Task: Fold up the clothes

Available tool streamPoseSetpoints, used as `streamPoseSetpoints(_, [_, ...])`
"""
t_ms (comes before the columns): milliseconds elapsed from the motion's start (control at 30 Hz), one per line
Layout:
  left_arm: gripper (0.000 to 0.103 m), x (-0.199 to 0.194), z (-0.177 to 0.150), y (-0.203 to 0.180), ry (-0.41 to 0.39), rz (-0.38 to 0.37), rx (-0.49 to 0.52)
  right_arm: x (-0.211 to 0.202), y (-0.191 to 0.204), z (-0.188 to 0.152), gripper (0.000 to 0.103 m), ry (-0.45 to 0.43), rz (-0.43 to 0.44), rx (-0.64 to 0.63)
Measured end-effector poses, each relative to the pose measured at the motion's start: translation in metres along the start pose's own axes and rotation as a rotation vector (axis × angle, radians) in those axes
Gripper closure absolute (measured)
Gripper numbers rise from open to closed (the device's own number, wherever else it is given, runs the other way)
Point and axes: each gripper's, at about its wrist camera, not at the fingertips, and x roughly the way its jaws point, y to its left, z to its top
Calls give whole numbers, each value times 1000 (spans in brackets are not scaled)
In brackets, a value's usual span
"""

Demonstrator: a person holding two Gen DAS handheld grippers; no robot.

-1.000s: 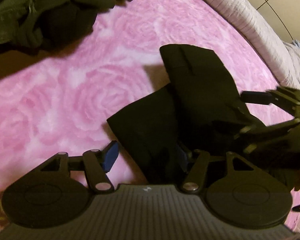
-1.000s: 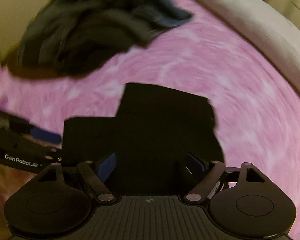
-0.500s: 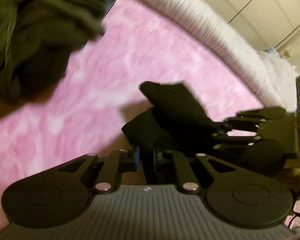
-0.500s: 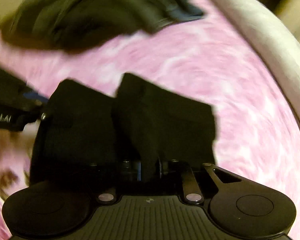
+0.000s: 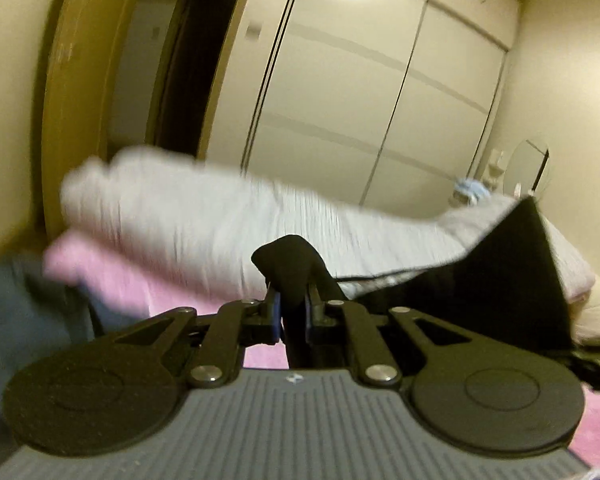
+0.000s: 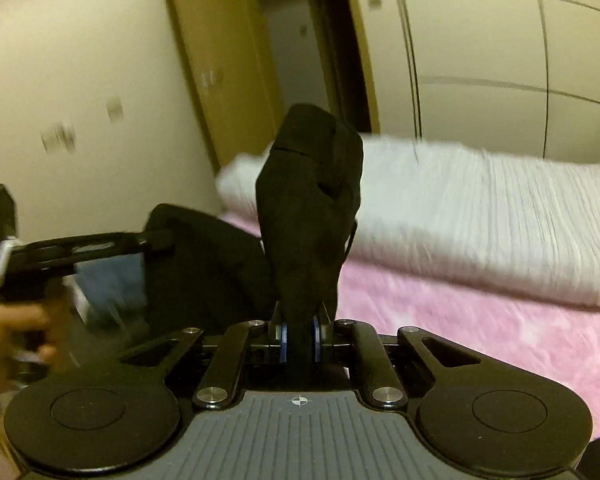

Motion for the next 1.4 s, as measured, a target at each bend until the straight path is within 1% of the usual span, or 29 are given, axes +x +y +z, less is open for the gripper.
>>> streamPoseSetpoints(67, [95, -5, 40, -8, -67, 16, 77, -18, 6, 18, 93, -76, 32, 25])
streamPoseSetpoints(167, [95, -13, 98, -33, -171, 26, 192, -46, 13, 38, 93, -187, 73, 45])
streamPoseSetpoints(267, [95, -13, 141, -83, -243, 1, 312, -75, 4, 52, 93, -272, 79, 65])
streamPoseSetpoints(333, [95, -4, 155, -130, -260, -54, 384, -98, -8, 57, 93, -324, 64, 85])
streamPoseSetpoints(367, [95, 1, 161, -155, -265, -85, 419, -111, -21, 55, 93, -345, 41, 105])
streamPoseSetpoints(467, [95, 28, 152, -244, -242, -219, 513, -157, -67, 40, 93, -387, -62, 173])
streamPoseSetpoints(533, [95, 50, 130, -315, -201, -331, 552, -193, -104, 21, 93, -395, -152, 217])
streamPoseSetpoints(600, [95, 73, 98, -385, -145, -430, 586, -229, -146, -5, 93, -384, -239, 281])
streamPoseSetpoints(733, [95, 122, 11, -529, -5, -609, 661, -306, -249, -83, 93, -322, -433, 461])
streamPoseSetpoints(833, [95, 161, -68, -638, 144, -706, 713, -356, -332, -143, 93, -265, -539, 600])
streamPoseSetpoints(967, [95, 211, -163, -753, 297, -793, 771, -423, -437, -211, 93, -197, -639, 734])
streamPoseSetpoints(1033, [95, 227, -189, -791, 332, -830, 786, -453, -480, -233, 93, -180, -688, 772])
streamPoseSetpoints(1167, [95, 253, -230, -859, 380, -900, 802, -493, -530, -261, 93, -190, -786, 829])
streamPoseSetpoints(1233, [94, 264, -243, -888, 401, -920, 777, -502, -548, -272, 93, -180, -829, 845])
streamPoseSetpoints(1267, [93, 272, -250, -899, 432, -924, 756, -504, -555, -278, 93, -173, -849, 851])
streamPoseSetpoints(1300, [92, 276, -257, -902, 470, -922, 741, -504, -564, -284, 93, -149, -868, 854])
streamPoseSetpoints(1333, [89, 278, -262, -901, 496, -917, 733, -499, -573, -291, 90, -104, -884, 861])
streamPoseSetpoints(1367, [88, 282, -265, -897, 506, -911, 725, -491, -582, -297, 86, -52, -899, 872])
streamPoseSetpoints(1400, [88, 284, -264, -888, 518, -902, 714, -486, -588, -303, 73, -7, -917, 886])
